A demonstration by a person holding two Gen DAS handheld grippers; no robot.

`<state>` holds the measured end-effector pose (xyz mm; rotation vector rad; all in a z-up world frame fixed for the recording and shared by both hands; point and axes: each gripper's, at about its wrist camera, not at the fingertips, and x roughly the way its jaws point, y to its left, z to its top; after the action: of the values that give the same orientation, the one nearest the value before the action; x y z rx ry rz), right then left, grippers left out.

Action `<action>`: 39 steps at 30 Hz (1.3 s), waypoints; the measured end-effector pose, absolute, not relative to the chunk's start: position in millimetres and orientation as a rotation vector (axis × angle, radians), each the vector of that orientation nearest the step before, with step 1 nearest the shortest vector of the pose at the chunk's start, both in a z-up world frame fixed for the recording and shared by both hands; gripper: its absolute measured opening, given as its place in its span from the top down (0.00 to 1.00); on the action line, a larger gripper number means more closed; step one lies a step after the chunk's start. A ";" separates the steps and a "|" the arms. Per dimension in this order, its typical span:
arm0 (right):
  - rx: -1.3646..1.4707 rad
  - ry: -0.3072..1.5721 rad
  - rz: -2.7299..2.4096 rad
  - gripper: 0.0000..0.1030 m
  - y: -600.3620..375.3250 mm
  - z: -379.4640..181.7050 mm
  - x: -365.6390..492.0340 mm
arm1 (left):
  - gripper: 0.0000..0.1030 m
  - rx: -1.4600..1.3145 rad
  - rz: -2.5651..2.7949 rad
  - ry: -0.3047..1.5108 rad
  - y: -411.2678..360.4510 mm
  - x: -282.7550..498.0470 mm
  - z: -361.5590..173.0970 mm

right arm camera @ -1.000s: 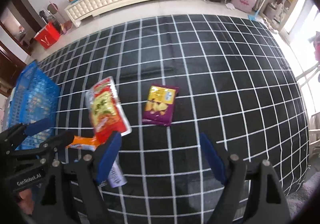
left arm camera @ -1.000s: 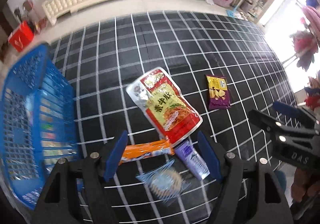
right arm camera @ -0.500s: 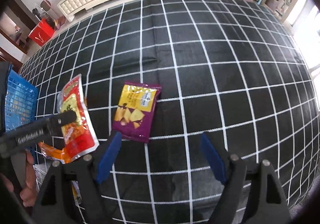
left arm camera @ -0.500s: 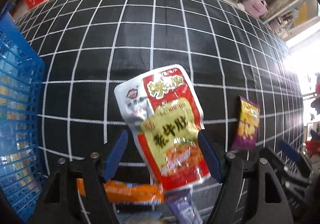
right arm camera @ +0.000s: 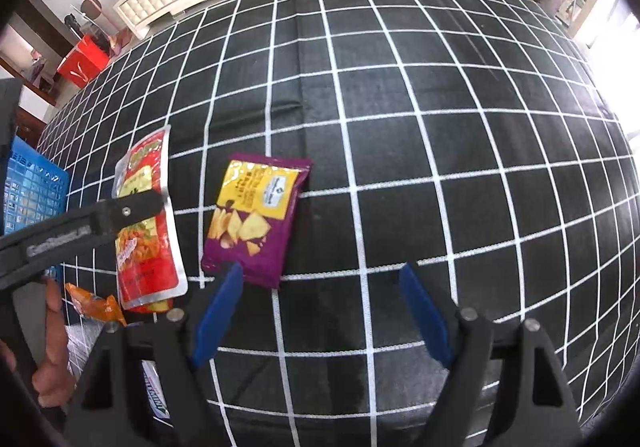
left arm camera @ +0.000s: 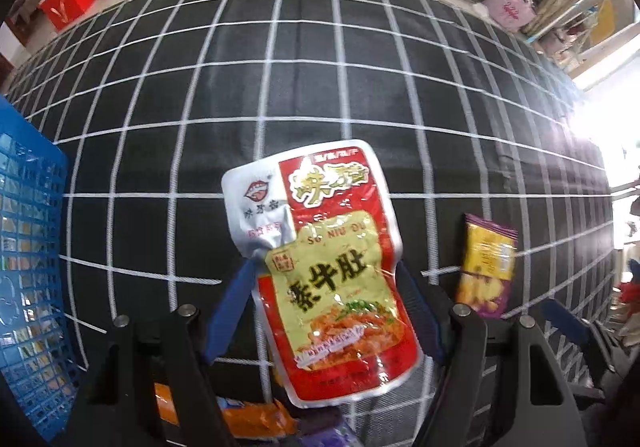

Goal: Organize snacks
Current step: 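Grasp the SU NIU DU bag with the left tool while the right tool grasps the purple chip bag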

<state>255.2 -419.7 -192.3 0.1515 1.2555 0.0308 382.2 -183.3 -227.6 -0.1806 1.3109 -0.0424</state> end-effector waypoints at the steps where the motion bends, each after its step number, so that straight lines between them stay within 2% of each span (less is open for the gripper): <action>1: 0.157 1.258 0.027 0.18 -422.0 -193.2 253.3 | 0.32 -0.177 -0.057 1.306 -187.0 381.3 -225.3; 14: 0.155 1.257 0.010 0.18 -429.8 -189.2 242.8 | 0.32 0.007 -0.045 1.303 -225.0 400.2 -236.0; 17: 0.157 1.270 0.014 0.18 -419.2 -192.5 250.4 | 0.49 0.011 -0.083 1.286 -224.4 397.1 -233.6; 23: 0.173 1.272 0.029 0.18 -410.5 -194.1 247.4 | 0.64 0.007 -0.126 1.262 -219.5 392.9 -215.9; 39: 0.235 1.290 -0.013 0.18 -370.0 -190.0 283.2 | 0.65 -0.080 -0.133 1.204 -147.8 367.0 -166.5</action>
<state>283.2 -370.0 -190.0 0.2348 1.2899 -0.0126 367.0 -147.8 -166.5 -0.0796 1.2035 -0.1330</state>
